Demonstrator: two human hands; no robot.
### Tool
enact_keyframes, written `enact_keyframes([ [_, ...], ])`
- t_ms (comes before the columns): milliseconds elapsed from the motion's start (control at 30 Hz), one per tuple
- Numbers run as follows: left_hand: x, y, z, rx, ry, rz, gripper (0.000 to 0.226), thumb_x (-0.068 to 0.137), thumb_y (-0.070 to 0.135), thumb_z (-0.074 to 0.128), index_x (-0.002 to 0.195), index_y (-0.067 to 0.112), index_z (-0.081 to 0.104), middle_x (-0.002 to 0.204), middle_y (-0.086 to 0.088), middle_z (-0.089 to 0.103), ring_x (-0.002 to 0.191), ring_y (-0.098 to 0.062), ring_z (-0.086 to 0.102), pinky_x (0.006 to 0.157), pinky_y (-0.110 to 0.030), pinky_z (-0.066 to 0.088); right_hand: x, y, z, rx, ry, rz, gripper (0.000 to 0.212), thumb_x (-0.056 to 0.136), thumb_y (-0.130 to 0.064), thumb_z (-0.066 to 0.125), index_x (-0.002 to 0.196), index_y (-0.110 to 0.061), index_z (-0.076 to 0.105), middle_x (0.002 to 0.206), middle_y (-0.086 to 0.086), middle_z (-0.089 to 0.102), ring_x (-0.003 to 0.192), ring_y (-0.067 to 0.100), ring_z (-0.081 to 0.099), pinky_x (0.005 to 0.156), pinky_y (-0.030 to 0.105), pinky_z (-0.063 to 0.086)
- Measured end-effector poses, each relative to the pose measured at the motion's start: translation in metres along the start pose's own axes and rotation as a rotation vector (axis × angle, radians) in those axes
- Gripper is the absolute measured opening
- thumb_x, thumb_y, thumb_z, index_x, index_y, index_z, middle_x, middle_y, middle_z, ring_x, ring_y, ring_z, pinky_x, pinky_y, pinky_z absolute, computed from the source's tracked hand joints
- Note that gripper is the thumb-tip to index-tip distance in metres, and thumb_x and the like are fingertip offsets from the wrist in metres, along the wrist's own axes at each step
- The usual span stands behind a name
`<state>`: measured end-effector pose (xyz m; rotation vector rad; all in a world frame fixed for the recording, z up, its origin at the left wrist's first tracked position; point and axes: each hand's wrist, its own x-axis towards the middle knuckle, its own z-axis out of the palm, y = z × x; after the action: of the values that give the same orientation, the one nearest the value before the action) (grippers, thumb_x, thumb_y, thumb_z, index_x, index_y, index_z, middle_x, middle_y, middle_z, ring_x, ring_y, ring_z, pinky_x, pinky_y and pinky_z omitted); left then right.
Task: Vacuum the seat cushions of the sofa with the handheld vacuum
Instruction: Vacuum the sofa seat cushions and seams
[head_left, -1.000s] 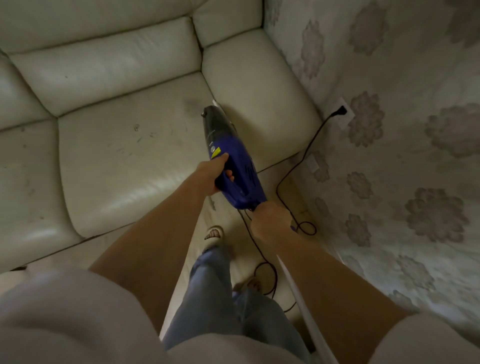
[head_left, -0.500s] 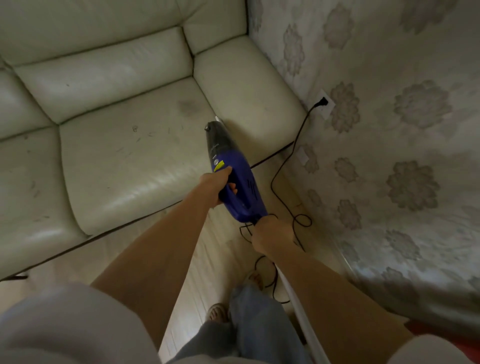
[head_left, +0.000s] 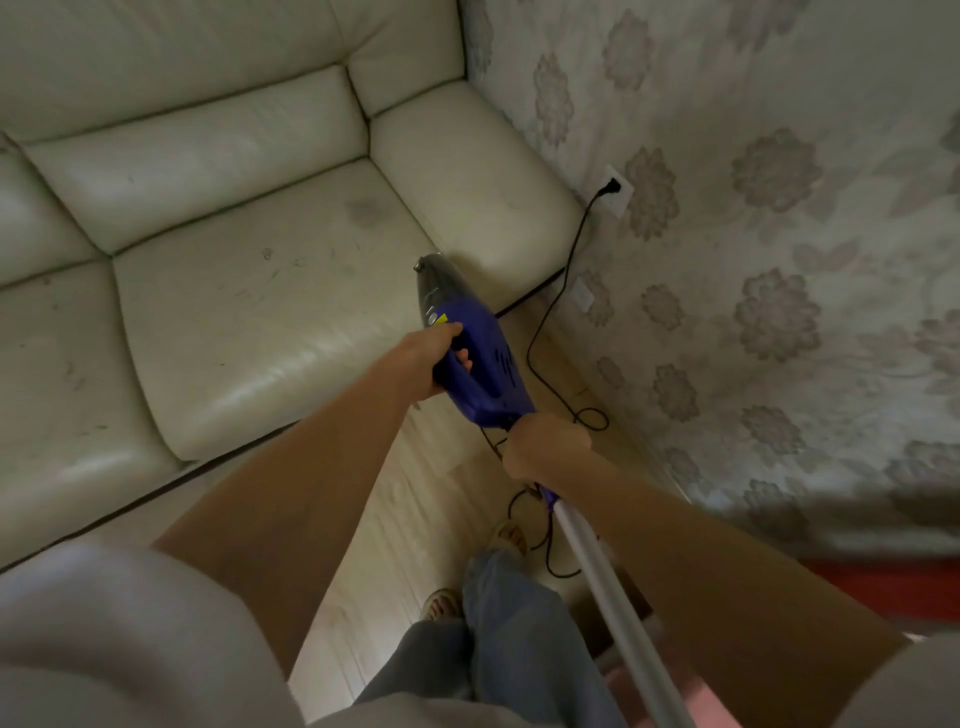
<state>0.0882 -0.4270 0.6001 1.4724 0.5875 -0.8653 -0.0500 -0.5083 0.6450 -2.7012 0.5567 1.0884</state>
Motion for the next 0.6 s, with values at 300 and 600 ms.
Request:
enact_keyframes([
  [300,0.016,0.010,0.003,-0.016,0.068,0.034,0.028,0.093,0.024,0.060,0.114,0.009,0.052,0.066,-0.004,0.053,0.052,-0.010,0.049,0.044,-0.022,0.045,0.021,-0.005,-0.001,-0.067,0.105,-0.040,0.029,0.096,-0.011,0.042,0.122,-0.005,0.054,0.118,0.011,0.061,0.106,0.028,0.062,0.087,0.036,0.053],
  [600,0.073,0.048,0.000,-0.067,0.129,0.014,0.037,0.091,0.023,0.063,0.122,0.005,0.053,0.066,-0.005,0.053,0.050,-0.011,0.049,0.038,-0.019,0.045,0.086,-0.015,-0.029,-0.042,0.077,-0.091,0.029,0.095,-0.011,0.043,0.122,-0.006,0.054,0.118,0.010,0.060,0.105,0.026,0.063,0.071,0.030,0.046],
])
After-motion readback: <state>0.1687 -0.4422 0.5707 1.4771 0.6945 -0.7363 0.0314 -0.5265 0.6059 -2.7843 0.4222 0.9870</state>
